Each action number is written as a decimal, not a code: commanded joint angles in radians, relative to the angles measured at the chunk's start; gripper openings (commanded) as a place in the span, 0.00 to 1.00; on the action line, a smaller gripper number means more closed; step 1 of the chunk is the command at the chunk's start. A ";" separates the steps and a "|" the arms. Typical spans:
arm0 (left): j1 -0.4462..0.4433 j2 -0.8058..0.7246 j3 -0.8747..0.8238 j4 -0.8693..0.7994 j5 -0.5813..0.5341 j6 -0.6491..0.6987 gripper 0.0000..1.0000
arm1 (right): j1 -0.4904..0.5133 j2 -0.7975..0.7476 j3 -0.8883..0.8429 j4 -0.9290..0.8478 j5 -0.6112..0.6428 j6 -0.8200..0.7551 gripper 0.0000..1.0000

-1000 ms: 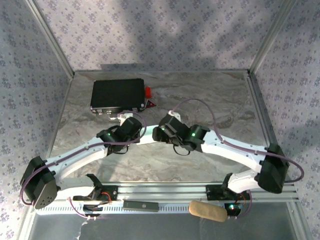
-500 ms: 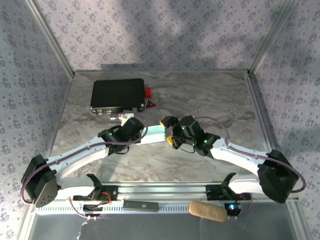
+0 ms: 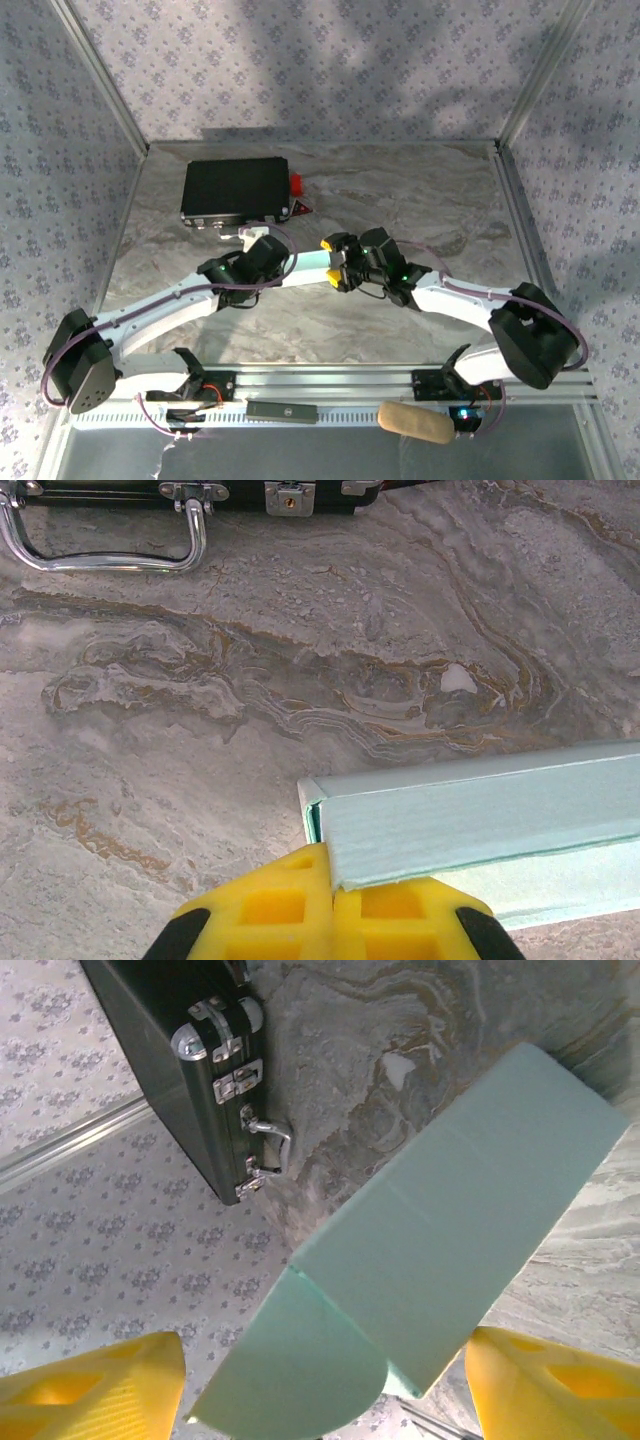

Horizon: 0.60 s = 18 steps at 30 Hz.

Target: Fold the paper box

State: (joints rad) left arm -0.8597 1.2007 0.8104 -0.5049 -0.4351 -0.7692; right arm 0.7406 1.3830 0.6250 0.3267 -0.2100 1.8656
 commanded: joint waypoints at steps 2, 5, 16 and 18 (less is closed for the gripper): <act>-0.008 0.011 0.045 -0.017 -0.014 -0.003 0.01 | -0.009 0.034 -0.011 0.018 -0.027 0.013 0.68; -0.008 0.014 0.049 -0.022 -0.010 -0.001 0.09 | -0.010 0.049 -0.011 0.025 -0.027 0.015 0.64; -0.008 -0.089 0.036 -0.040 0.059 -0.022 0.50 | -0.015 0.063 0.001 -0.004 -0.009 0.015 0.56; -0.008 -0.145 0.026 -0.042 0.083 -0.046 0.52 | -0.018 0.068 0.004 -0.004 -0.012 0.013 0.56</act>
State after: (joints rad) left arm -0.8604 1.1355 0.8276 -0.5289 -0.3897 -0.7845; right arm 0.7315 1.4265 0.6235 0.3641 -0.2256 1.8709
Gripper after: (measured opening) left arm 0.514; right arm 0.559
